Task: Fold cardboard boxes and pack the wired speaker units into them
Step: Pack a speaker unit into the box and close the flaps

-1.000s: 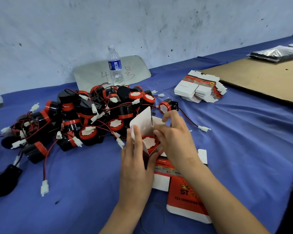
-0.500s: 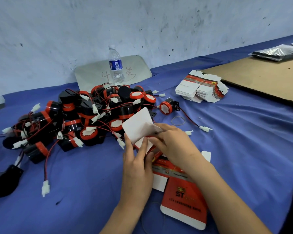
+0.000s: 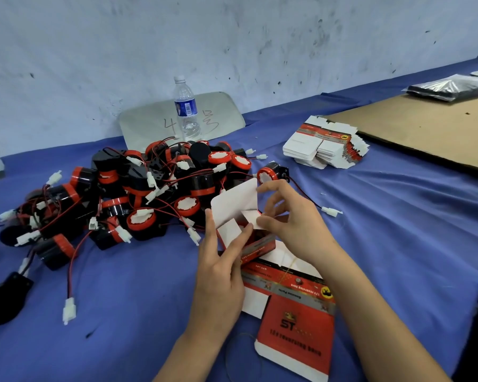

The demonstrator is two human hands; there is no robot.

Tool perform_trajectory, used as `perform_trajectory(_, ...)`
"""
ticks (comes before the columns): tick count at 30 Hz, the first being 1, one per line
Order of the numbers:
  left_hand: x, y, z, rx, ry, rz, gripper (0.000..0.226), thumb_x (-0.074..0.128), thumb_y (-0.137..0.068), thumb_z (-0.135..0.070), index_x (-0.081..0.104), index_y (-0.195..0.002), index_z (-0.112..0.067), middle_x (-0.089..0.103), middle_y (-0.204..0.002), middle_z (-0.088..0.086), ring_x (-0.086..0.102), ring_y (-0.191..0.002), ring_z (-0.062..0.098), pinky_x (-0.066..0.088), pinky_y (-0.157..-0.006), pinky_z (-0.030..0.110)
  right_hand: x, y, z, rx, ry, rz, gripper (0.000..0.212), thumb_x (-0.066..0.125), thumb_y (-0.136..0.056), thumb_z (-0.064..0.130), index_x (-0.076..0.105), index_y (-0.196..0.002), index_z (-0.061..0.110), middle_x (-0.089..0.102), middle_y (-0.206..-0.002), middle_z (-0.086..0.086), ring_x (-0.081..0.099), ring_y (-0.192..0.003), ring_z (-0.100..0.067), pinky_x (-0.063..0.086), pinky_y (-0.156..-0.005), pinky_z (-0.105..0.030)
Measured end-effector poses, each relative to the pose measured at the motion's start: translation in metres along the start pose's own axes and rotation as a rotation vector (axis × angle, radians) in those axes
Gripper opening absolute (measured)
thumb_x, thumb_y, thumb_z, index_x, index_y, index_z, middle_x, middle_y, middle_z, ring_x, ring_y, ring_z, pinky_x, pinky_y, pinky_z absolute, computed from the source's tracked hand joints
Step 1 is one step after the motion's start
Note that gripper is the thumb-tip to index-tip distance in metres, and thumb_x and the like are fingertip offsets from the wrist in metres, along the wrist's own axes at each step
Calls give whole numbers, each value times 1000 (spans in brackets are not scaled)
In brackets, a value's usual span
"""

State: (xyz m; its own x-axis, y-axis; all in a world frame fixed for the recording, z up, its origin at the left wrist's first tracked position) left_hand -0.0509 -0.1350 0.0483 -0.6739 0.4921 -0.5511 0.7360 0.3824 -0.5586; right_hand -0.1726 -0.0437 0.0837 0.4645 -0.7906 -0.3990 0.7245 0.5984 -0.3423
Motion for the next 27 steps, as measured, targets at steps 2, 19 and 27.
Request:
perform_trajectory(2, -1, -1, -2, 24, -4, 8, 55, 48, -95, 1, 50, -128, -44, 7, -162, 2, 25, -144, 19, 47, -101, 46, 0, 0, -1, -7, -46, 27, 53, 70, -83, 6, 48, -109, 47, 53, -105, 14, 59, -76, -4, 52, -73, -25)
perform_trajectory(19, 1, -2, 4, -5, 35, 47, 60, 52, -94, 5, 44, -126, -46, 44, -141, -8, 50, -119, 5, 37, -89, 1, 25, 7, 16, -109, -272, 243, 9, 70, -85, 21, 69, -94, 24, 69, -103, 3, 63, -99, -11, 48, -85, -20)
perform_trajectory(27, -8, -3, -7, 89, -50, -45, 46, 63, -85, 10, 63, -126, -13, 56, -125, -10, 53, -120, 7, 37, -99, 7, 22, 5, 10, -126, 23, 55, 20, 68, -88, 19, 73, -103, 31, 71, -83, 12, 61, -72, -5, 48, -71, -27)
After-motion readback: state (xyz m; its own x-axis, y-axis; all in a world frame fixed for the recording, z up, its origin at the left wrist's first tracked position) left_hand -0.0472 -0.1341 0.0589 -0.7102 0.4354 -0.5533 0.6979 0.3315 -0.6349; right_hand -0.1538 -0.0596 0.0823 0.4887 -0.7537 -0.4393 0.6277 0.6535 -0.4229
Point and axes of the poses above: each hand's wrist, its own y-axis away from the middle knuckle, its own x-axis out of the palm, z = x × y, the point moved 7 cm from there along -y, towards the middle knuckle
